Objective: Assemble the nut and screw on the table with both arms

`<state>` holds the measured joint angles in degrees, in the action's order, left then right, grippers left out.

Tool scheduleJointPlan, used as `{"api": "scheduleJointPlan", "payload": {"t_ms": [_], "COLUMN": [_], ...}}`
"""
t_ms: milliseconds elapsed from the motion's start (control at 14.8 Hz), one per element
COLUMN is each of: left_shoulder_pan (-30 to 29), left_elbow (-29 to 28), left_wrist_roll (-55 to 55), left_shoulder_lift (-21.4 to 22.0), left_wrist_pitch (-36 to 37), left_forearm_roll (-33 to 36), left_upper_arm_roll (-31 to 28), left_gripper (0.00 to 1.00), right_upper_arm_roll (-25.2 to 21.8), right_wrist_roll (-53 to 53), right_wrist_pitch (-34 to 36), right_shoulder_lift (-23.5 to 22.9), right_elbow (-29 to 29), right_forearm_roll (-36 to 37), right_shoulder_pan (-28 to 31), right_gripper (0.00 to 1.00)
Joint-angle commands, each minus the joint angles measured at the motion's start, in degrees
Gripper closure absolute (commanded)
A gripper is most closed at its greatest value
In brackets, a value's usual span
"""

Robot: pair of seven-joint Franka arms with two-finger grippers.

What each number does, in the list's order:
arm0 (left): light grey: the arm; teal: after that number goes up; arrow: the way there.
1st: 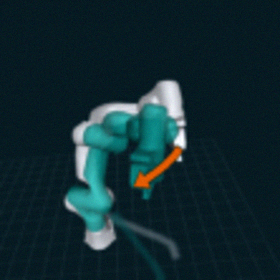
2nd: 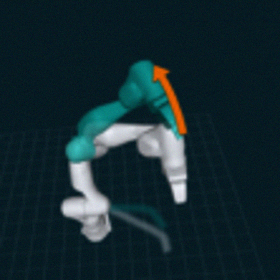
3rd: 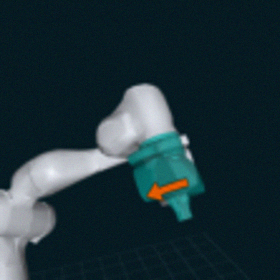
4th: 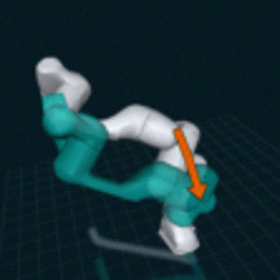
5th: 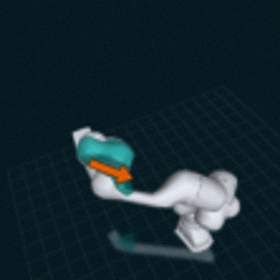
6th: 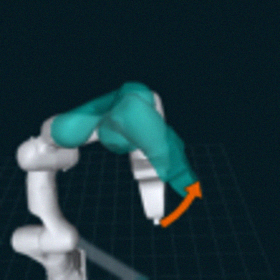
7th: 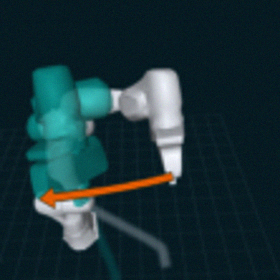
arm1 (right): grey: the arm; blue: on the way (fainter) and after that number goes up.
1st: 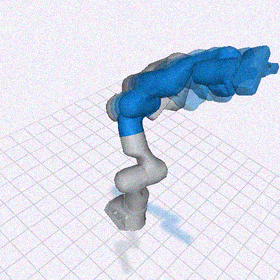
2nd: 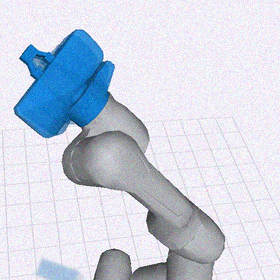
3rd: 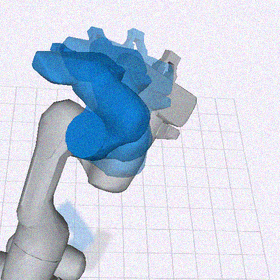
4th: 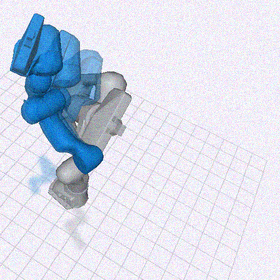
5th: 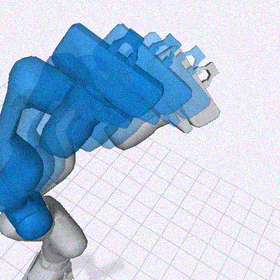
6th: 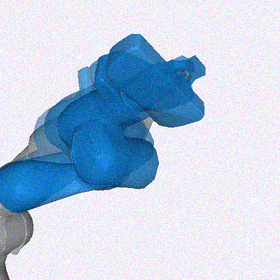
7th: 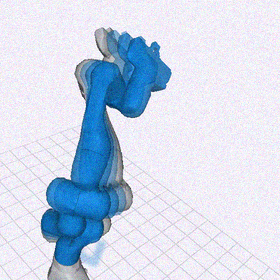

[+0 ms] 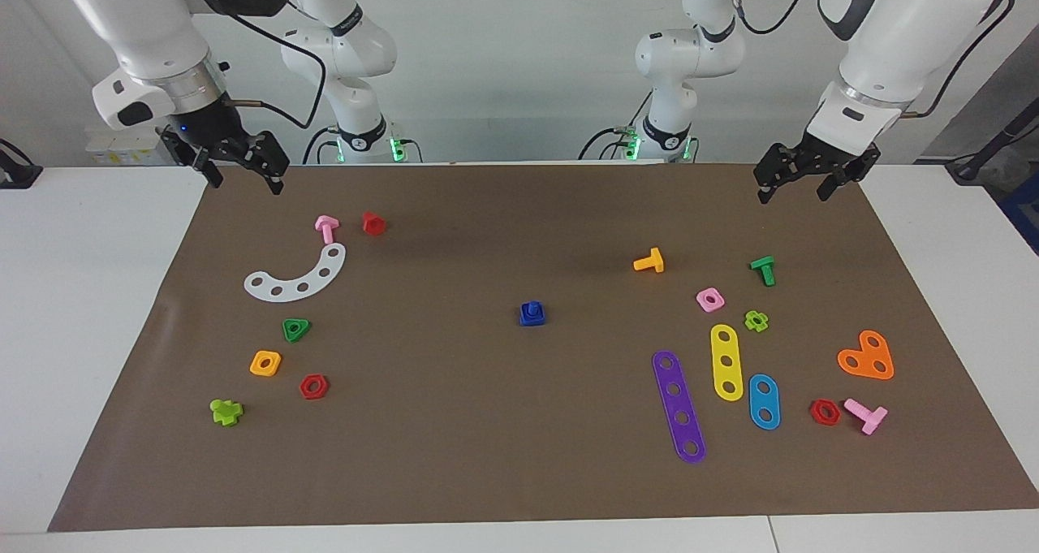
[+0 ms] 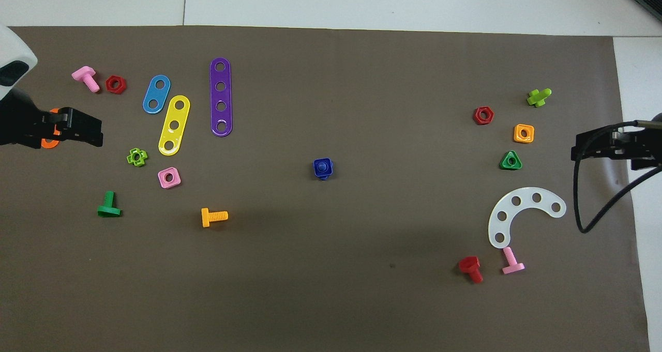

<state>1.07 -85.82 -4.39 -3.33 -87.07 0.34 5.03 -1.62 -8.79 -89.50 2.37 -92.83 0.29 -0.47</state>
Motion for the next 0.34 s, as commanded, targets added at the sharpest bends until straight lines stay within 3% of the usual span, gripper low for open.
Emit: {"api": "scheduleJointPlan", "payload": {"t_ms": [0, 271], "left_shoulder_pan": [-0.3, -1.3], "left_elbow": [0.0, -1.5], "left_wrist_roll": [1.3, 4.5], "left_shoulder_lift": [-0.4, 0.2], "left_wrist_pitch": [0.8, -0.7], "left_forearm_roll": [0.5, 0.4], "left_upper_arm_roll": [0.0, -0.2], "left_gripper": [0.00, 0.00], "right_upper_arm_roll": [0.3, 0.3], "right_wrist_roll": [1.1, 1.1], "right_wrist_pitch": [0.8, 0.8], "right_shoulder_lift": [0.4, 0.4], "right_elbow": [0.0, 0.0], "right_forearm_roll": [-0.3, -0.4], "right_shoulder_pan": [0.4, 0.4], "right_gripper": [0.00, 0.00]}}
